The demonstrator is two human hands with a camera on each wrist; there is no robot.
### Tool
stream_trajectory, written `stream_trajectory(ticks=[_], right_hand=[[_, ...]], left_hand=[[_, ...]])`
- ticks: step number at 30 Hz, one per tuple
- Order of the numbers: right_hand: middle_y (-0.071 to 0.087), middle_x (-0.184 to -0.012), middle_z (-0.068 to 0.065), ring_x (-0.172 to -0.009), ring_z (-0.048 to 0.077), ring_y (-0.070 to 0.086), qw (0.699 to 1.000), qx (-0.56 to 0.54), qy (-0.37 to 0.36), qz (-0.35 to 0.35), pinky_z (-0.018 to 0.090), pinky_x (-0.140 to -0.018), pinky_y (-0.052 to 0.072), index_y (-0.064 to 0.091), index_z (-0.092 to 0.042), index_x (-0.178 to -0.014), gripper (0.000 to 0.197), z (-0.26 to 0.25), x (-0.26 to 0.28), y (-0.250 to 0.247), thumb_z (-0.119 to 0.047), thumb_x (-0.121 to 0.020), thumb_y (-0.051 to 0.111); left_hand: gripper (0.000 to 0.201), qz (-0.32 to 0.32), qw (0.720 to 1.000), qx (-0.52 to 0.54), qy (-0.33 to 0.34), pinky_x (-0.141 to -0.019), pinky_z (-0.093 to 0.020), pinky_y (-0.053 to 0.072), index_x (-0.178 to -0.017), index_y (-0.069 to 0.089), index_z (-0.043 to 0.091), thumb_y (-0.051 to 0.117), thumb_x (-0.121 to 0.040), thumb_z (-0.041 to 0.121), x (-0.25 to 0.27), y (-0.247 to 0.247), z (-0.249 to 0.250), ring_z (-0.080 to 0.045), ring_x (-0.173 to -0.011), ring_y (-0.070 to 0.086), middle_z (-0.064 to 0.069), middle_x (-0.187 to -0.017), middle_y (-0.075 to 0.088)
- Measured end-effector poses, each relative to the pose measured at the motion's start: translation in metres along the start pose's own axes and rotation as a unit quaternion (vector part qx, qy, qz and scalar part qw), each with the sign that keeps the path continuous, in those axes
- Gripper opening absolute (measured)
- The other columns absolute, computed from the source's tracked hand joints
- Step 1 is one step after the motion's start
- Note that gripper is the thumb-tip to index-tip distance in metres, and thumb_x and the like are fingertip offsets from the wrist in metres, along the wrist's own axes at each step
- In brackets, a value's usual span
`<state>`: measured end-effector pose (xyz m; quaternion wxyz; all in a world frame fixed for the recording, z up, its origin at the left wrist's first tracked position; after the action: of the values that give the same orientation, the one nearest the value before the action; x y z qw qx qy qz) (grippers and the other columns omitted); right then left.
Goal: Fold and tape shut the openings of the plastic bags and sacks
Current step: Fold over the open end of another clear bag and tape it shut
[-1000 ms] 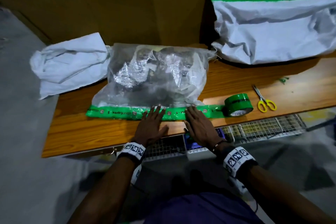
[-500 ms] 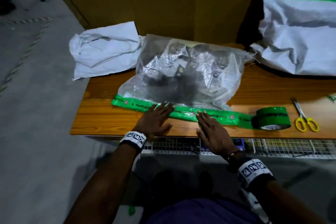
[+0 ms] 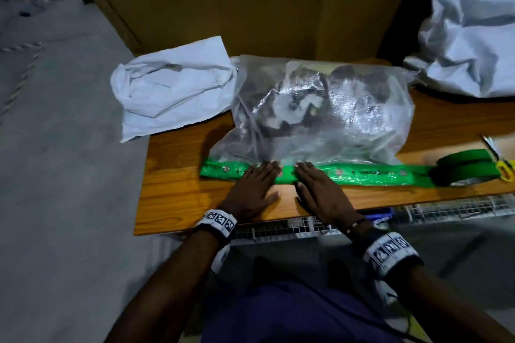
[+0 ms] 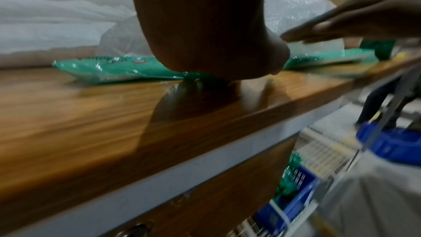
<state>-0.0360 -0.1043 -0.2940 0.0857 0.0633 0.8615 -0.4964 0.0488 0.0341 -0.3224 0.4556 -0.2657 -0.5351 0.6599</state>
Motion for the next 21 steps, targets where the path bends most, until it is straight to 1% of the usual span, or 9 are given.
stream_trajectory(ticks=[2,4,6,9,10,14,16,18,21], right_hand=[[0.049,-0.158,0.016,-0.149,0.035,0.041,1.000,0.002,0.011,-0.003,0.052,-0.118,0.038,0.052,-0.004,-0.150,0.052,-0.004,-0.007,0.018,-0.032,-0.108,0.038],[0.047,-0.161,0.013,-0.152,0.031,0.037,1.000,-0.004,0.026,0.012,0.049,-0.122,0.034,0.053,-0.005,-0.150,0.051,0.000,-0.004,0.021,-0.030,-0.109,0.038],[0.043,-0.164,0.008,-0.156,0.025,0.032,0.999,-0.005,0.036,0.021,0.045,-0.126,0.028,0.050,-0.008,-0.153,0.050,0.001,0.002,0.020,-0.030,-0.110,0.039],[0.044,-0.164,0.002,-0.157,0.019,0.031,0.998,-0.018,0.056,0.030,0.043,-0.126,0.026,0.052,-0.012,-0.153,0.048,0.003,0.001,0.022,-0.032,-0.110,0.041],[0.046,-0.162,0.002,-0.156,0.019,0.032,0.997,-0.019,0.064,0.031,0.045,-0.126,0.028,0.054,-0.012,-0.152,0.048,0.004,0.001,0.023,-0.032,-0.110,0.041],[0.056,-0.154,0.009,-0.149,0.027,0.043,0.995,0.018,0.084,0.059,0.052,-0.118,0.038,0.061,-0.008,-0.144,0.047,-0.002,-0.007,0.016,-0.031,-0.107,0.042],[0.059,-0.149,0.013,-0.145,0.031,0.046,0.993,0.034,0.077,0.078,0.047,-0.119,0.038,0.063,-0.005,-0.140,0.044,-0.023,-0.020,0.013,-0.027,-0.106,0.046],[0.057,-0.151,0.015,-0.146,0.030,0.044,0.998,0.021,0.038,0.056,0.039,-0.121,0.032,0.060,-0.004,-0.143,0.043,-0.051,-0.040,0.026,-0.024,-0.107,0.047],[0.049,-0.159,0.011,-0.153,0.027,0.036,1.000,0.005,0.009,-0.014,0.044,-0.125,0.030,0.053,-0.008,-0.151,0.049,-0.071,-0.059,0.062,-0.032,-0.110,0.040]], left_hand=[[0.072,0.027,0.999,0.032,0.025,-0.129,-0.038,0.007,-0.167,0.019,0.022,0.042,-0.105,0.052,0.007,-0.012,-0.003,-0.016,-0.161,0.009,0.002,-0.175,0.013],[0.068,0.071,0.996,0.028,0.042,-0.128,-0.040,0.014,-0.164,0.028,0.017,0.045,-0.104,0.043,0.023,-0.024,-0.016,-0.023,-0.159,0.021,-0.005,-0.171,0.025],[0.064,0.103,0.994,-0.001,0.026,-0.126,-0.047,0.022,-0.162,0.034,0.014,0.043,-0.104,0.041,0.041,-0.027,-0.040,-0.028,-0.156,0.029,-0.009,-0.168,0.033],[0.066,0.064,0.997,-0.025,-0.016,-0.127,-0.049,0.020,-0.164,0.028,0.023,0.038,-0.105,0.051,0.049,-0.016,-0.065,-0.022,-0.159,0.020,0.001,-0.171,0.025],[0.066,0.059,0.998,-0.019,-0.023,-0.126,-0.050,0.021,-0.163,0.029,0.025,0.040,-0.104,0.053,0.046,-0.016,-0.066,-0.020,-0.158,0.021,0.004,-0.171,0.026],[0.059,0.061,0.997,0.011,-0.045,-0.116,-0.046,0.024,-0.152,0.047,0.029,0.053,-0.096,0.048,0.032,-0.034,-0.066,-0.017,-0.151,0.034,0.009,-0.165,0.039],[0.055,0.062,0.997,0.025,-0.045,-0.114,-0.046,0.026,-0.149,0.050,0.031,0.056,-0.096,0.044,0.030,-0.040,-0.070,-0.015,-0.149,0.035,0.011,-0.163,0.041],[0.054,0.049,0.997,0.044,-0.029,-0.116,-0.047,0.026,-0.152,0.047,0.033,0.056,-0.099,0.039,0.029,-0.037,-0.076,-0.015,-0.150,0.032,0.013,-0.165,0.038],[0.060,0.043,0.997,0.065,0.021,-0.121,-0.045,0.024,-0.161,0.035,0.030,0.053,-0.103,0.034,0.039,-0.033,-0.080,-0.015,-0.156,0.025,0.008,-0.169,0.030]])
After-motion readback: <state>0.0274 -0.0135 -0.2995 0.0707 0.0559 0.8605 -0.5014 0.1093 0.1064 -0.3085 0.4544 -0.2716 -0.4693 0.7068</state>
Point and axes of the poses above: each hand's wrist, its own x-axis away from the middle knuckle, its own y-axis out of the palm, z = x × y, the point moved 10 cm from there along -x, towards the middle knuckle
